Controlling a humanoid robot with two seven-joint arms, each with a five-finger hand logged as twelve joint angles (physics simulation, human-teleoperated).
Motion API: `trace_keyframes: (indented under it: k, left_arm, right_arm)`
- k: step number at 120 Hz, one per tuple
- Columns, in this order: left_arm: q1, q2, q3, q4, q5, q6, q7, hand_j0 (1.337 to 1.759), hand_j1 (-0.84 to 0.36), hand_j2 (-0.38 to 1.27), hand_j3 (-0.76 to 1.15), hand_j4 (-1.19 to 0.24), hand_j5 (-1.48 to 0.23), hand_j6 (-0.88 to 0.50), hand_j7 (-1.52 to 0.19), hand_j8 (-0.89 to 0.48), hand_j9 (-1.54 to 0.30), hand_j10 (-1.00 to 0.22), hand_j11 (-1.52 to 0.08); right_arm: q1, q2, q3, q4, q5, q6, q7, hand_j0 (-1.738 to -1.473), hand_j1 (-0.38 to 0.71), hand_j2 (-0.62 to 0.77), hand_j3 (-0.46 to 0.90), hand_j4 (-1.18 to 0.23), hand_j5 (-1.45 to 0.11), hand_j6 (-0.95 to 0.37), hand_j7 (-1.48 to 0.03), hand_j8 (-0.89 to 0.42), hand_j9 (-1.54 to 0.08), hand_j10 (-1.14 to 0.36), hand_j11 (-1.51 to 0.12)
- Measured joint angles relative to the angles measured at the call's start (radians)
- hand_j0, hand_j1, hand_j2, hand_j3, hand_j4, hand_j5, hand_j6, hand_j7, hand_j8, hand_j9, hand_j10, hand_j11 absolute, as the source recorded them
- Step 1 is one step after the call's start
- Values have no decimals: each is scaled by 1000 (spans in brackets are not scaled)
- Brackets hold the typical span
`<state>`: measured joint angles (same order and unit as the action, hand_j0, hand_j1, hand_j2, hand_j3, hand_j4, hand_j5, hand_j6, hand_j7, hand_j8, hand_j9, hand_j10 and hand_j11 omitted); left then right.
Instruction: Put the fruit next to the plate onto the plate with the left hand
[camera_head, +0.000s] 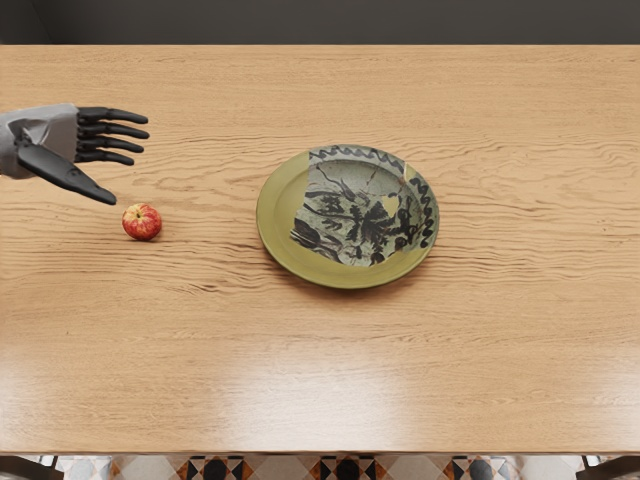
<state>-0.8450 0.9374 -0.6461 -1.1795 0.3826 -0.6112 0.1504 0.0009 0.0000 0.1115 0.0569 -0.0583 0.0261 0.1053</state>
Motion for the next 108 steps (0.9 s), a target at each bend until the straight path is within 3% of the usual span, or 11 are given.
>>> trace_keyframes:
  k: [25, 35, 48, 63, 79, 91, 100, 108]
  left_arm:
    - [-6, -2, 2, -2, 17, 0, 2, 1658, 55, 52, 0, -248, -321, -249, -321, -248, -321, -248, -321]
    - [-16, 1, 12, -47, 58, 0, 15, 1658, 55, 52, 0, -249, -322, -249, -321, -249, -321, -248, -321]
    - [-20, 1, 24, -111, 105, 0, 106, 1658, 54, 52, 0, -250, -322, -250, -322, -250, -322, -249, -322]
    - [-23, 8, 28, -198, 141, 0, 282, 1658, 55, 52, 0, -250, -322, -250, -321, -250, -321, -249, -321]
    - [-23, 32, -9, -264, 146, 0, 387, 1658, 55, 52, 0, -250, -321, -250, -321, -250, -321, -249, -321]
    - [-22, 37, -64, -309, 145, 3, 432, 1658, 55, 51, 0, -250, -321, -250, -321, -250, -321, -249, -321]
    - [-25, 23, -84, -330, 148, 50, 447, 1658, 55, 51, 0, -250, -321, -250, -321, -250, -321, -249, -320]
    - [-74, 21, -90, -342, 168, 116, 453, 1658, 55, 52, 0, -250, -321, -251, -321, -250, -321, -249, -320]
  right_arm:
    - [2, 0, 1, 0, 0, 0, 0, -1658, -303, -7, 0, -39, -50, -39, -50, -39, -50, -39, -50]
    - [5, 0, 2, 0, 0, 0, 0, -1658, -303, -7, 0, -39, -50, -39, -50, -39, -50, -39, -50]
    - [9, 0, 3, 1, 1, 0, -1, -1658, -303, -7, 0, -39, -50, -39, -50, -39, -50, -39, -50]
    - [13, 0, 3, 1, 1, 1, -1, -1658, -303, -7, 0, -39, -50, -39, -50, -39, -50, -39, -50]
    - [19, 0, 4, 1, 1, 0, -1, -1658, -303, -7, 0, -39, -50, -39, -50, -39, -50, -39, -50]
    - [25, 0, 4, 0, 1, 0, -2, -1658, -303, -8, 0, -39, -50, -39, -50, -39, -50, -39, -50]
    - [28, 0, 4, 0, 1, 0, -2, -1658, -303, -8, 0, -39, -50, -39, -50, -39, -50, -39, -50]
    - [29, 0, 5, 0, 2, 0, -2, -1658, -303, -8, 0, -39, -50, -39, -50, -39, -50, -39, -50]
